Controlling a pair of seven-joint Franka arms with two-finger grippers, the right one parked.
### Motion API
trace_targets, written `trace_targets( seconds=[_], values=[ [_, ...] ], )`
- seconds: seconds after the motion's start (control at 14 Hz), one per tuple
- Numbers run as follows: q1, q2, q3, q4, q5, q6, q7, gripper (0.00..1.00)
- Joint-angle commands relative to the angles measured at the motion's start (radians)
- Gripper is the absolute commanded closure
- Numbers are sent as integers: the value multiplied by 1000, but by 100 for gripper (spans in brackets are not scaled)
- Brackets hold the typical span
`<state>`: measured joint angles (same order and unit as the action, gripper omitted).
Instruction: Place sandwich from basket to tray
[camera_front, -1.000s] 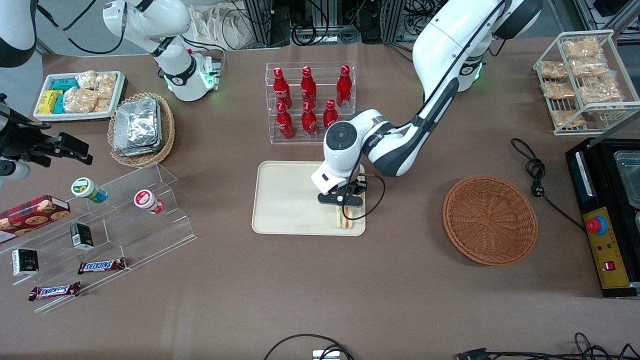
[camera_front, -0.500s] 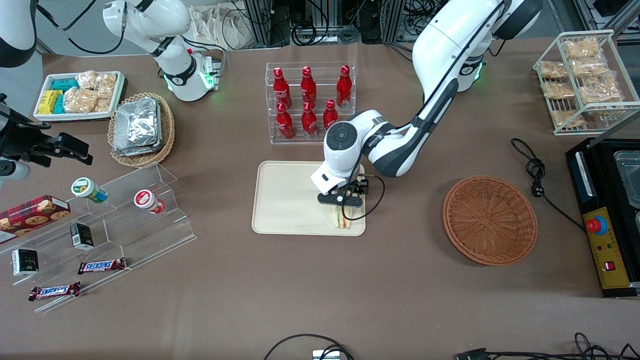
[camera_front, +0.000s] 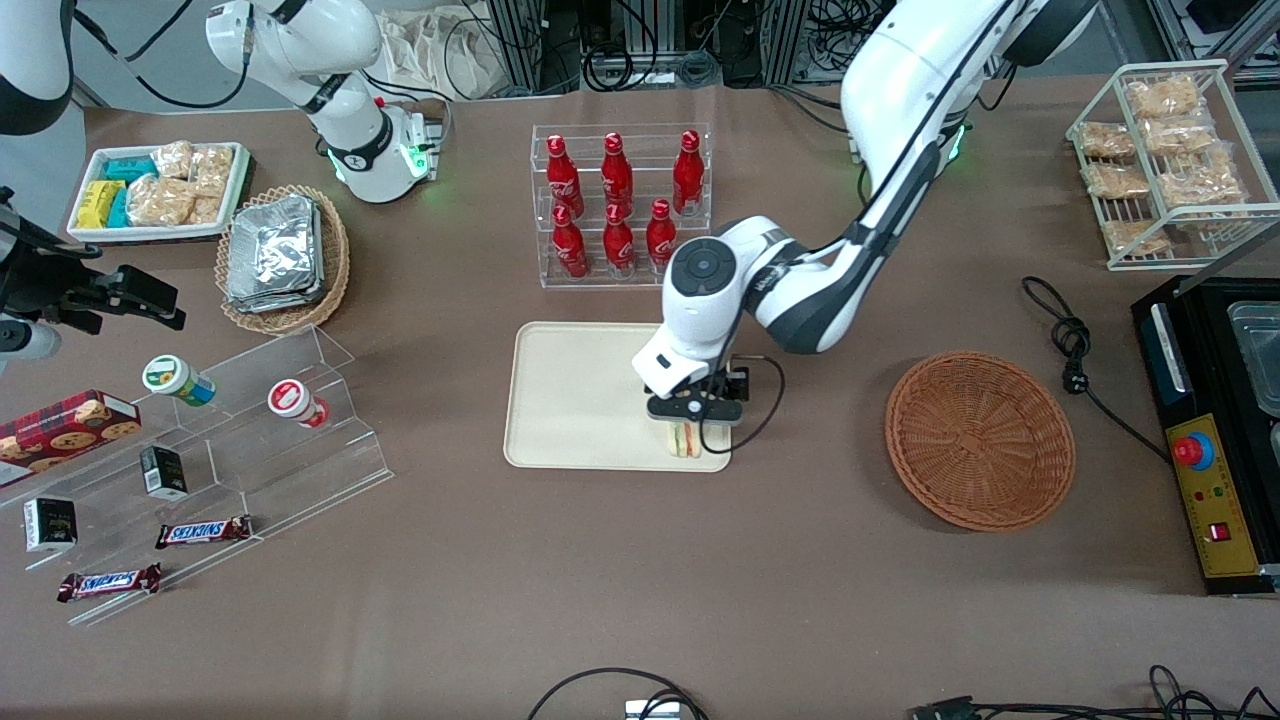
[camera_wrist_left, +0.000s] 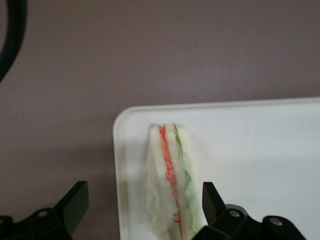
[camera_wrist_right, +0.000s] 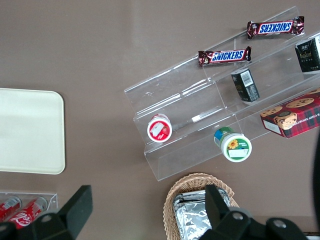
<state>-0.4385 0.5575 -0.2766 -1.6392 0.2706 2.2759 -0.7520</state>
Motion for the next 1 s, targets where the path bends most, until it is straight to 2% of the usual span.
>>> trace_targets(
  seconds=[0.0,0.14,0.21,0.43,0.93],
  values=[
    [40,-105,68,-21,-138,-44,194,0],
    [63,-161,134,-19,-227,-108,342,0],
    [82,-191,155,-19,-238,-151,383,0],
    [141,-290,212,-19,-244,-280,418,0],
    [290,-551,267,-65,-245,-567,603,0]
  ],
)
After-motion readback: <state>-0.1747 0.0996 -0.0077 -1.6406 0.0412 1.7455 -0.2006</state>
